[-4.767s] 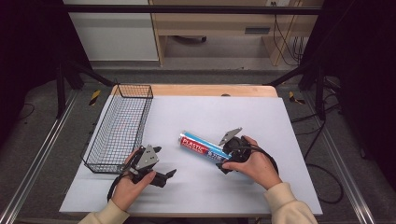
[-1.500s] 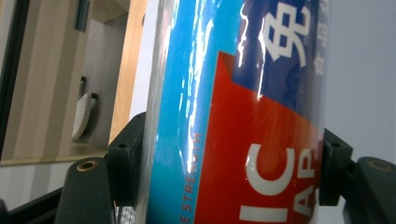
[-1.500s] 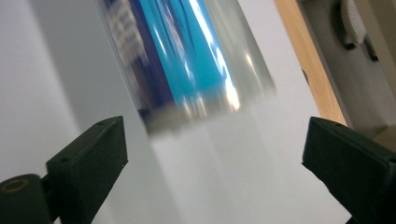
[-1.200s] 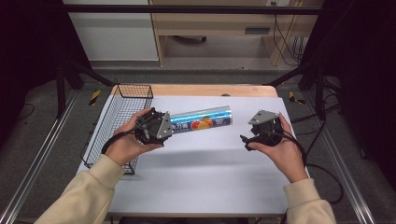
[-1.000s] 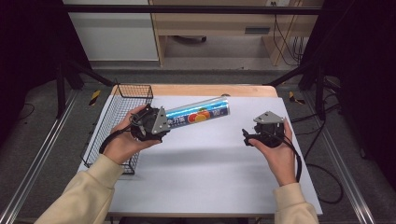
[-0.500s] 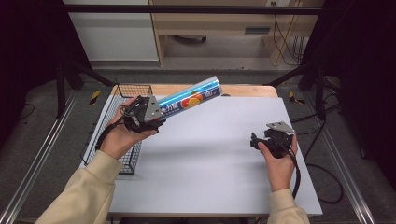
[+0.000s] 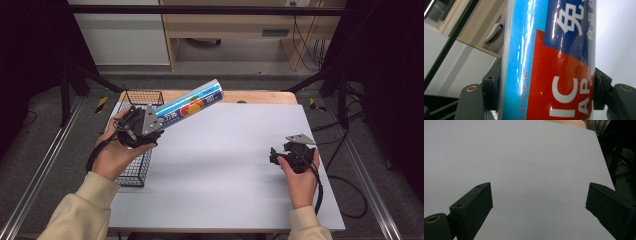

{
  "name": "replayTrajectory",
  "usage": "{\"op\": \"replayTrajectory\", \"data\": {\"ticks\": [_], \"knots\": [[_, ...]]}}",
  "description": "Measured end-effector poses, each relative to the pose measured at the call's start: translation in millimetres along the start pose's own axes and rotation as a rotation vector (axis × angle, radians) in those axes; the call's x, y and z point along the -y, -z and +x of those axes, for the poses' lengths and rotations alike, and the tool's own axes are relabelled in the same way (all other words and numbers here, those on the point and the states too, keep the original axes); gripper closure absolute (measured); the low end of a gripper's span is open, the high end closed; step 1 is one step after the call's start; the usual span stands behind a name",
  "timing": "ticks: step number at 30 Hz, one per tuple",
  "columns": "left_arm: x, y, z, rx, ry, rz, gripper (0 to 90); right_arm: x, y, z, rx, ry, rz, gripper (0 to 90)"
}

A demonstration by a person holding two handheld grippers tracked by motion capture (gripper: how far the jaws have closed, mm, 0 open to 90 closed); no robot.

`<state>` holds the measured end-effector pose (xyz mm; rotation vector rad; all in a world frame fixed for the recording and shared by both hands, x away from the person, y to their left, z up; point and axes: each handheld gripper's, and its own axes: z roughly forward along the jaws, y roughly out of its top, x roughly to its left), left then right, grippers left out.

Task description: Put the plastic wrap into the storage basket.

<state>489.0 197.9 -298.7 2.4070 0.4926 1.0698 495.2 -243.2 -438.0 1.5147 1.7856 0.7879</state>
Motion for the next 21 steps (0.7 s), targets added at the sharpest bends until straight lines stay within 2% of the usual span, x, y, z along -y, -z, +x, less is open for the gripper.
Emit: {"op": "replayTrajectory", "data": {"ticks": [3, 7, 14, 15, 19, 21], "knots": [[2.8, 7.6, 0.4, -0.009, 0.013, 0.001, 30.8, -0.4, 0.5, -0.1, 0.008, 0.006, -0.011, 7.2], [8.9, 21.3, 3.1, -0.026, 0.061, 0.012, 30.8, -0.1, -0.1, -2.0, 0.011, 0.0, -0.015, 7.4], [18.6, 30.3, 1.6, -0.047, 0.116, 0.051, 30.8, 0.6, 0.8, -3.8, 0.012, -0.013, -0.012, 7.6], [23.5, 32.1, 1.5, -0.048, 0.152, 0.051, 30.9, 0.6, 1.0, -3.2, 0.013, -0.014, -0.014, 7.8], [32.4, 34.1, 3.0, -0.058, 0.184, 0.08, 30.9, 0.5, 1.3, -2.3, 0.012, -0.007, -0.014, 7.8], [34.7, 34.6, 4.0, -0.061, 0.186, 0.087, 30.9, 0.2, 2.0, -1.6, 0.012, -0.013, -0.018, 7.8]]}}
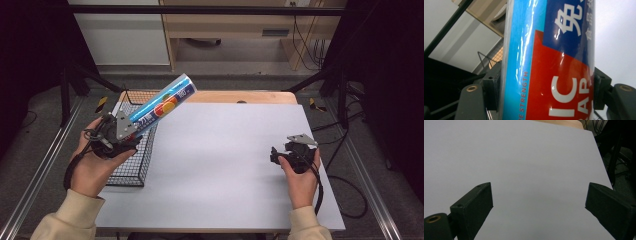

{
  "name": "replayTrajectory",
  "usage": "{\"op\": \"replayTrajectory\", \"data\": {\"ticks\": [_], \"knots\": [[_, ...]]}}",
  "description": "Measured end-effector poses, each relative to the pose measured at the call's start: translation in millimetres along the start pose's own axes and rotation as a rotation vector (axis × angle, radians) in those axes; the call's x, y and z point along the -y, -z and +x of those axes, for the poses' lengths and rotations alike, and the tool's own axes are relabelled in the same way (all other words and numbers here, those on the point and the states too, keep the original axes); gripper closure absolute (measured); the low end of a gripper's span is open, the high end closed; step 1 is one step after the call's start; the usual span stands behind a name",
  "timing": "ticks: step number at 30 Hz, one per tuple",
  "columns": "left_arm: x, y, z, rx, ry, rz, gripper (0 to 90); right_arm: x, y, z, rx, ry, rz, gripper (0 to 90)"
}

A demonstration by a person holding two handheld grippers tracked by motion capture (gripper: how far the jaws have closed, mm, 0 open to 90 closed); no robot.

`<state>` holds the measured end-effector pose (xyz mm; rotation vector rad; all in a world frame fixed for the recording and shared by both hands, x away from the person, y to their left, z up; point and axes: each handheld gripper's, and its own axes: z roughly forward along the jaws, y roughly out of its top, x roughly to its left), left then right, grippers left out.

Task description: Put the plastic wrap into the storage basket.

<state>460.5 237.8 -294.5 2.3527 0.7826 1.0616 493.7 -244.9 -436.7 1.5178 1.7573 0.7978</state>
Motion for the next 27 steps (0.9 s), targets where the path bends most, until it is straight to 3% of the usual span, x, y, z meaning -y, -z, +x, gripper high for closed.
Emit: {"op": "replayTrajectory", "data": {"ticks": [4, 16, 27], "knots": [[10.2, 0.4, 3.5, -0.012, 0.048, 0.01, 31.0, 0.9, 0.9, 0.2, -0.004, -0.004, 0.006, 7.8], [30.6, 4.6, 0.5, -0.025, 0.122, 0.093, 31.1, 3.4, 1.4, -3.0, -0.023, -0.022, 0.0, 7.8], [40.9, 3.7, 1.0, -0.023, 0.156, 0.135, 31.2, 3.7, 2.1, -4.4, -0.021, -0.03, -0.002, 8.0]]}}
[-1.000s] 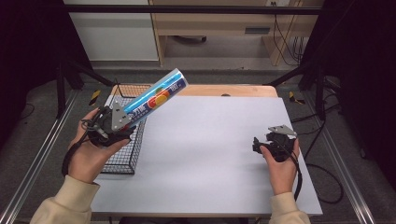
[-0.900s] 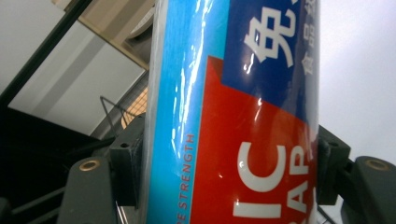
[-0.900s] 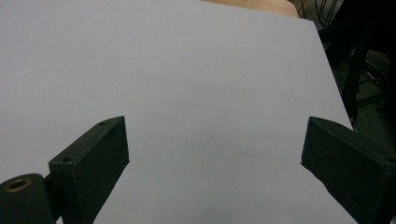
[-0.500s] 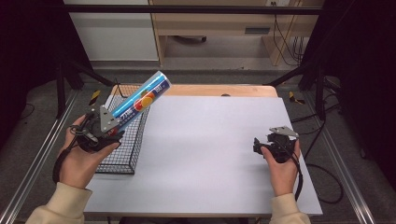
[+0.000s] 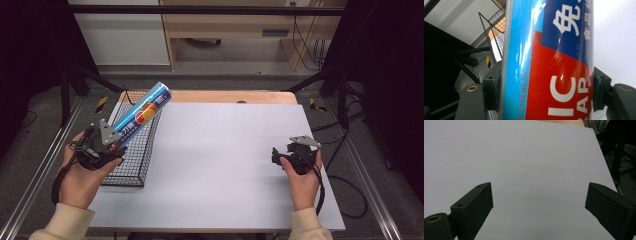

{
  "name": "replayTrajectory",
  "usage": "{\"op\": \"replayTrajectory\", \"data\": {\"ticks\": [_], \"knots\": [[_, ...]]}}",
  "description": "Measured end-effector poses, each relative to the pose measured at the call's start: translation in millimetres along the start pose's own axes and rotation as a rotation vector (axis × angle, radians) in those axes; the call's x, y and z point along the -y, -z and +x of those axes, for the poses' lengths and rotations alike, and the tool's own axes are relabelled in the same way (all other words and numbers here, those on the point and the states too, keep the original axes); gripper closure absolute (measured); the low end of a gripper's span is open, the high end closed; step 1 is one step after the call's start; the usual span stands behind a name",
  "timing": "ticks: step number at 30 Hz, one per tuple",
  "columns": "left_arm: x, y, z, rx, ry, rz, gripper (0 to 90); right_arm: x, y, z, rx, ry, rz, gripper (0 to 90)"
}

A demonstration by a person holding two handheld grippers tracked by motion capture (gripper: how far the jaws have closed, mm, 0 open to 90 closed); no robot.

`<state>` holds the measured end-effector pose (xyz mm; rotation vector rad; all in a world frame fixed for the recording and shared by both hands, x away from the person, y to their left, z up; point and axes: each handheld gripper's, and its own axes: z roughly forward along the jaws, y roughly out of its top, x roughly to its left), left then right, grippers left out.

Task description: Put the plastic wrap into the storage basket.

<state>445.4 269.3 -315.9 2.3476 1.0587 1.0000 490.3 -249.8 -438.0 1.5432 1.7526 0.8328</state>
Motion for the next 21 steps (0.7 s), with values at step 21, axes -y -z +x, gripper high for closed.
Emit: {"op": "replayTrajectory", "data": {"ticks": [21], "knots": [[10.7, -9.4, -2.2, 0.002, 0.037, 0.078, 31.3, 1.0, -0.2, -0.6, -0.012, -0.011, 0.0, 7.7]]}}
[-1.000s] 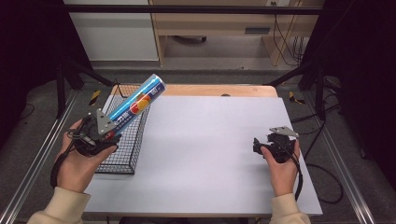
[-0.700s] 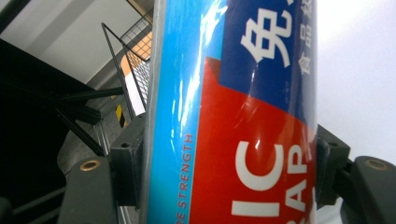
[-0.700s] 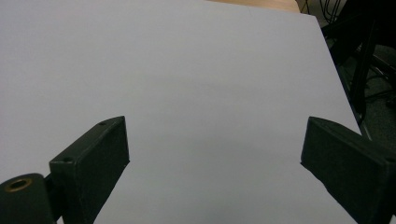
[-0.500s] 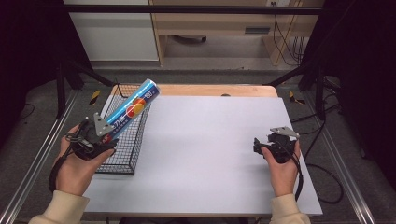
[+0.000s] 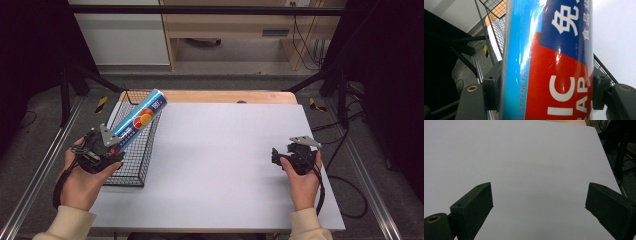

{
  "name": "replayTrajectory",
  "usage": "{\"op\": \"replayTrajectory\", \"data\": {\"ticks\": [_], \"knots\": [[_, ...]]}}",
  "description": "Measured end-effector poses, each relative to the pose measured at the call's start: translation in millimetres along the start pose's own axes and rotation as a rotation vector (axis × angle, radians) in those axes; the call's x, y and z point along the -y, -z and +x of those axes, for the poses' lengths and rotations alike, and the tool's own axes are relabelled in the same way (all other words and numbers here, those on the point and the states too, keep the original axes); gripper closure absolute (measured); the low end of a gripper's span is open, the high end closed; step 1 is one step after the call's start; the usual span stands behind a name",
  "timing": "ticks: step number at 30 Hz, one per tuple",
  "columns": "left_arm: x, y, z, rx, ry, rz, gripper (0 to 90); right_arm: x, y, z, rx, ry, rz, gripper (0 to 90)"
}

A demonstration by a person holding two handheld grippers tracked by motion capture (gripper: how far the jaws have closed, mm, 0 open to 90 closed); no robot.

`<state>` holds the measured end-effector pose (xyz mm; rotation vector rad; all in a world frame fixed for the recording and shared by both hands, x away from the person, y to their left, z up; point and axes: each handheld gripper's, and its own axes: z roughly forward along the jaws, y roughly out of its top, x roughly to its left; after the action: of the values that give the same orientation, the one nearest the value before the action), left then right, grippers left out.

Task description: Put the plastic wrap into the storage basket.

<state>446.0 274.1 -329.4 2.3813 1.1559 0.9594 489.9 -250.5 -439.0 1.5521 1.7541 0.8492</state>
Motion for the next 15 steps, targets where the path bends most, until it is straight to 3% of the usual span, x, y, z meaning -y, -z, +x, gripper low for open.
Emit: {"op": "replayTrajectory", "data": {"ticks": [1, 6, 15], "knots": [[0.3, 0.9, 0.9, -0.003, -0.011, 0.015, 31.3, -0.1, 0.3, 0.0, -0.002, -0.008, 0.002, 7.8], [4.4, 0.9, -1.2, -0.004, 0.033, 0.022, 31.4, 0.5, 0.8, -1.5, -0.004, -0.013, 0.0, 7.8], [11.8, -1.6, -1.6, -0.009, 0.042, 0.064, 31.4, 1.3, 1.7, -2.8, -0.009, -0.017, -0.002, 7.9]]}}
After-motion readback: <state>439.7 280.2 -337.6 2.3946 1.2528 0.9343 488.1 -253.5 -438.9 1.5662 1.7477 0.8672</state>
